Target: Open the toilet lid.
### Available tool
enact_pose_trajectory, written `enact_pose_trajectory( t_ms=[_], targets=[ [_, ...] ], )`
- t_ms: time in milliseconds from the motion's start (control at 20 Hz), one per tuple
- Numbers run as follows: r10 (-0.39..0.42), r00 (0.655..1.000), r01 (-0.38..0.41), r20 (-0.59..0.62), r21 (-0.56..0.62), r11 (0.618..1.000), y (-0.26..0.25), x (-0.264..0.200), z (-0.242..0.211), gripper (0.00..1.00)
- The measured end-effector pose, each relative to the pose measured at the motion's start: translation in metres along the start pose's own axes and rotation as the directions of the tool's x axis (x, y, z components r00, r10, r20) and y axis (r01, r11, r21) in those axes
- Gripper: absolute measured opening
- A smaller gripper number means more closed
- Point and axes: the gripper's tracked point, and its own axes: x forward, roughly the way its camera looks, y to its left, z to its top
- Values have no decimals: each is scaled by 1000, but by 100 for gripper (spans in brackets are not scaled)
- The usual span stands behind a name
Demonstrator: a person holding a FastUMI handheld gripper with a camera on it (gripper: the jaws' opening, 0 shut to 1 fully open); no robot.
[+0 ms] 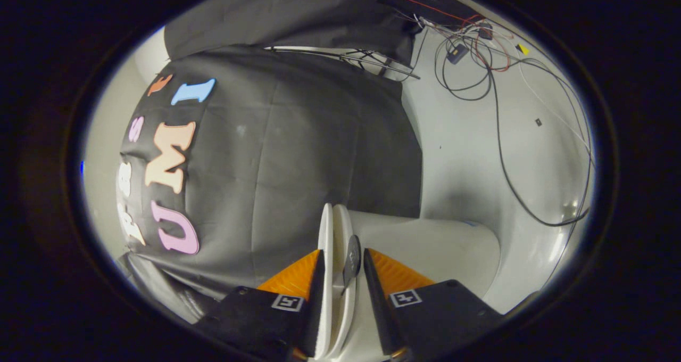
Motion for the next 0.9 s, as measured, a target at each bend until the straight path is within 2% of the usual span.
enact_pose_trajectory(
  t_ms=[150,250,350,500,700,900],
  targets=[
    [-9,998,12,-63,48,999,3,10,-4,17],
    [-3,996,10,-88,87,996,5,11,0,7],
    [-17,996,22,-85,58,998,5,8,-2,3],
    [-80,996,80,-44,-14,997,9,10,-4,3],
    [-22,1000,23,18,-75,997,46,-1,-5,2],
    [-24,999,33,42,-229,973,88,-9,-16,2]
  ],
)
